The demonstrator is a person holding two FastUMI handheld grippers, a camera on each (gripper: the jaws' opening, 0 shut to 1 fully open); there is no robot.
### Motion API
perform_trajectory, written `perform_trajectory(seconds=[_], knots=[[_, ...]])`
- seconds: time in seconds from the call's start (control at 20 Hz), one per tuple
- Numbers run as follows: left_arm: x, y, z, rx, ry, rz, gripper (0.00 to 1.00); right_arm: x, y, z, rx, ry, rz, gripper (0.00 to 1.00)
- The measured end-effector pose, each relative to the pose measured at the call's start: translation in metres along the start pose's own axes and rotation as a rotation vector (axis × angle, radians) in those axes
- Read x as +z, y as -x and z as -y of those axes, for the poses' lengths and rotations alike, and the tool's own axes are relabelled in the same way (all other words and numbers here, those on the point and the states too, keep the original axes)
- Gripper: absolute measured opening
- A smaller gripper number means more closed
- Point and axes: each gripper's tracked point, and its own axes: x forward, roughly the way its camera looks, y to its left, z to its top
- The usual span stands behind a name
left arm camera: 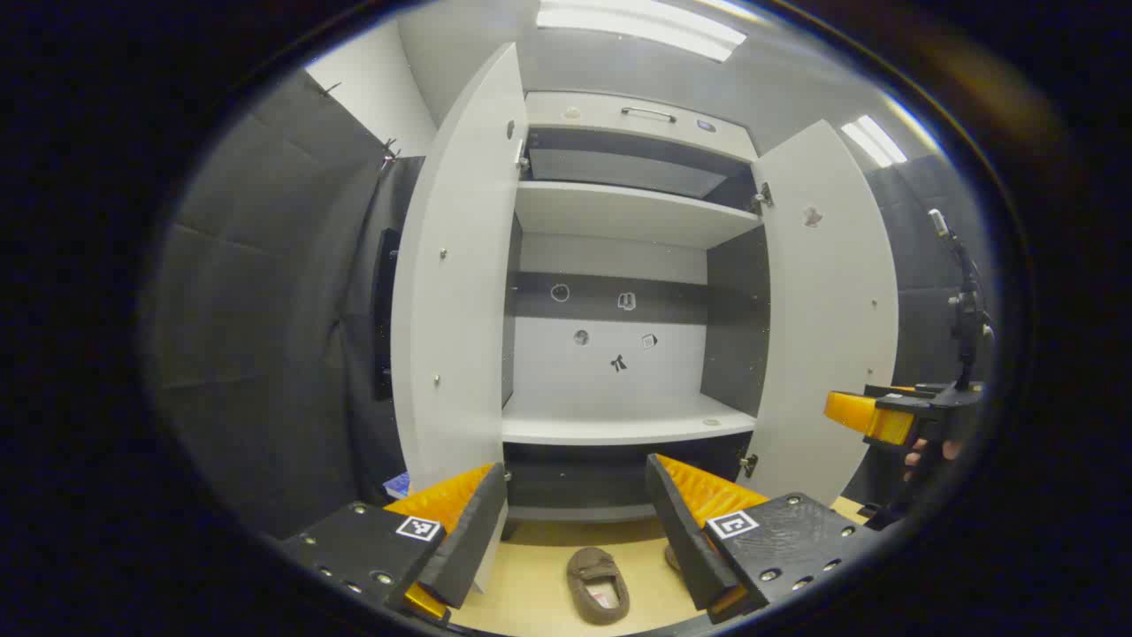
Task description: Grab one shoe with the right hand and put it into the shoe cabinet, grab the other shoe with the left hand and put it into the shoe cabinet; then close the right door with the right hand and the left door with the left hand.
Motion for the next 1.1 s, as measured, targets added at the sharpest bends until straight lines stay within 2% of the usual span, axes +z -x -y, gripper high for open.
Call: perform_trajectory(seconds=[0.05,0.4,0.45,0.5,0.65,1.05,1.1], knots=[[-0.001,-0.001,-0.002,0.004,0.003,-0.003,0.92,-0.001,-0.001,-0.001,0.002,0.000,-0.007,0.97],[-0.014,-0.005,-0.003,-0.005,0.032,-0.022,0.93,-0.005,-0.004,-0.006,0.013,0.026,-0.031,0.97],[-0.015,-0.005,-0.002,-0.009,0.037,-0.023,0.93,-0.002,-0.004,-0.007,0.016,0.024,-0.023,0.92],[-0.016,-0.005,-0.001,-0.014,0.040,-0.022,0.93,-0.001,-0.004,-0.007,0.014,0.020,-0.019,0.97],[-0.013,-0.005,0.000,-0.023,0.025,-0.012,0.93,-0.001,-0.003,-0.011,0.014,0.019,-0.024,0.97],[-0.015,-0.004,0.000,-0.027,-0.026,0.005,0.93,-0.023,-0.016,-0.028,0.067,0.023,-0.131,0.98],[-0.017,-0.004,0.003,-0.037,-0.024,0.001,0.93,-0.027,-0.018,-0.031,0.074,0.016,-0.144,0.93]])
